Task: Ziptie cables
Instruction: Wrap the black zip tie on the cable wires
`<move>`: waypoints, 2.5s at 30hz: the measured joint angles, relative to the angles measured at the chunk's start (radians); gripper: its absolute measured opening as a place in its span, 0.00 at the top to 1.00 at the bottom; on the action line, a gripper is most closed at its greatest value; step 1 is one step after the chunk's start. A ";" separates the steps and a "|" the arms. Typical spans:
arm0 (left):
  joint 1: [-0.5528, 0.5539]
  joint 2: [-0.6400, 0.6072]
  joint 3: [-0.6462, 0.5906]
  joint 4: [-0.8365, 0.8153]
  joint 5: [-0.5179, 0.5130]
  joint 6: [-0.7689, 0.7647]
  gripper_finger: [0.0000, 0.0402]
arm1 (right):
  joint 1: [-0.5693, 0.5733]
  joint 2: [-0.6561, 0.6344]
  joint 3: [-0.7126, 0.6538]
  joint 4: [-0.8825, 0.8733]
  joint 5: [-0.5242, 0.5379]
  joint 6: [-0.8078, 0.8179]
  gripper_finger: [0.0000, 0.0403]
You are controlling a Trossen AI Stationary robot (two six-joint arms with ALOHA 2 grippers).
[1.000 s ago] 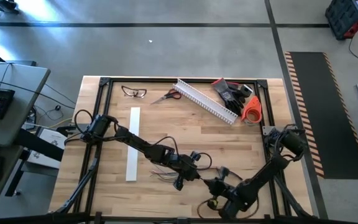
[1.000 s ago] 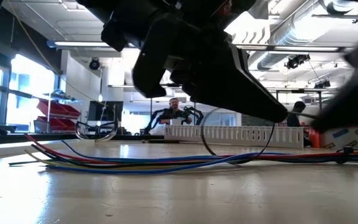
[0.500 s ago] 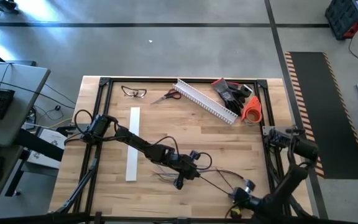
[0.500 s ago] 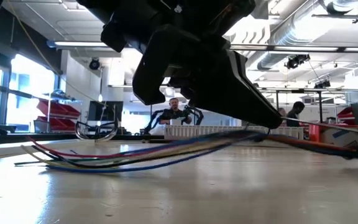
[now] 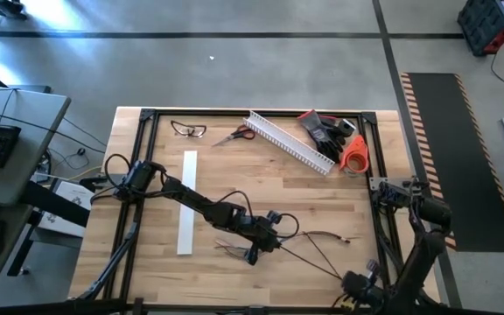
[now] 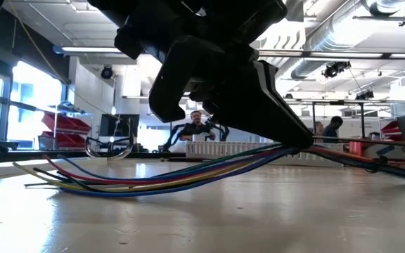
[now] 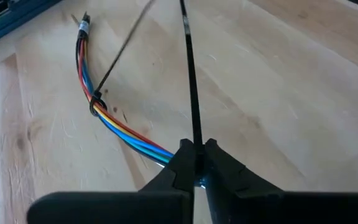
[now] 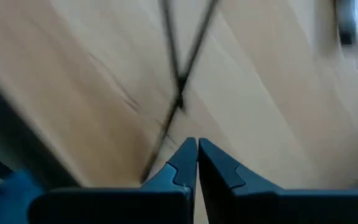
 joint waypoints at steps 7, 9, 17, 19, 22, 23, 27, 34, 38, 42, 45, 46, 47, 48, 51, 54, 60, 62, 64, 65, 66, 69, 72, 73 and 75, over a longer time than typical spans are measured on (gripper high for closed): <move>0.001 0.000 0.000 0.005 0.003 0.004 1.00 | -0.091 -0.006 0.014 0.190 0.620 -0.232 0.89; 0.001 0.001 0.000 0.007 0.003 0.001 1.00 | -0.138 -0.004 -0.005 0.255 0.686 -0.385 0.81; -0.001 0.001 0.000 0.006 0.008 0.005 1.00 | -0.352 0.005 -0.107 0.443 0.665 -0.803 0.59; -0.002 0.001 0.000 0.011 0.008 0.002 1.00 | -0.387 0.005 -0.124 0.483 0.612 -0.867 0.59; -0.002 0.001 0.000 0.011 0.008 0.004 1.00 | -0.413 0.005 -0.150 0.559 0.566 -0.937 0.61; -0.002 0.001 0.000 0.011 0.009 0.007 1.00 | -0.417 0.005 -0.156 0.560 0.567 -0.938 0.62; -0.002 0.001 0.000 0.012 0.009 0.008 1.00 | -0.419 0.005 -0.157 0.565 0.592 -0.932 0.67; -0.002 0.002 0.000 0.012 0.009 0.008 1.00 | -0.420 0.005 -0.162 0.570 0.594 -0.925 0.78; -0.002 0.002 0.000 0.012 0.009 0.008 1.00 | -0.423 0.005 -0.163 0.573 0.595 -0.924 0.83; -0.003 0.002 0.000 0.012 0.008 0.008 1.00 | -0.424 0.005 -0.163 0.572 0.592 -0.924 0.84; -0.003 0.002 0.000 0.012 0.008 0.008 1.00 | -0.424 0.005 -0.163 0.572 0.585 -0.924 0.84; -0.003 0.002 0.000 0.012 0.008 0.008 1.00 | -0.424 0.005 -0.163 0.573 0.580 -0.924 0.84; -0.003 0.002 0.000 0.012 0.008 0.008 1.00 | -0.424 0.005 -0.163 0.572 0.573 -0.924 0.84; -0.003 0.002 0.000 0.012 0.008 0.008 1.00 | -0.424 0.005 -0.163 0.572 0.568 -0.924 0.84; -0.003 0.002 0.000 0.013 0.008 0.008 1.00 | -0.424 0.005 -0.163 0.573 0.550 -0.924 0.91; -0.003 0.002 0.000 0.012 0.009 0.008 1.00 | -0.424 0.005 -0.163 0.572 0.546 -0.921 0.98; -0.004 0.003 0.000 0.012 0.008 0.007 1.00 | -0.421 0.005 -0.163 0.570 0.540 -0.864 1.00; -0.004 0.003 0.000 0.010 0.008 0.007 1.00 | -0.412 0.005 -0.163 0.561 0.527 -0.818 1.00; -0.004 0.003 0.002 0.009 0.008 0.007 1.00 | -0.395 0.005 -0.163 0.547 0.512 -0.749 1.00; -0.005 0.003 0.002 0.003 0.009 0.007 1.00 | -0.379 0.005 -0.163 0.537 0.496 -0.701 1.00; -0.006 0.003 0.002 -0.003 0.010 0.007 1.00 | -0.358 0.007 -0.163 0.525 0.479 -0.646 1.00; -0.006 0.003 0.002 -0.026 0.007 0.008 1.00 | -0.274 0.036 -0.163 0.519 0.397 -0.460 1.00; -0.005 0.003 0.002 -0.030 0.004 0.008 1.00 | -0.208 0.058 -0.160 0.507 0.412 -0.278 1.00; -0.005 0.003 0.002 -0.029 0.003 0.011 1.00 | -0.195 0.059 -0.159 0.503 0.423 -0.234 1.00; -0.005 0.003 0.002 -0.029 0.003 0.015 1.00 | -0.175 0.044 -0.160 0.466 0.429 -0.178 1.00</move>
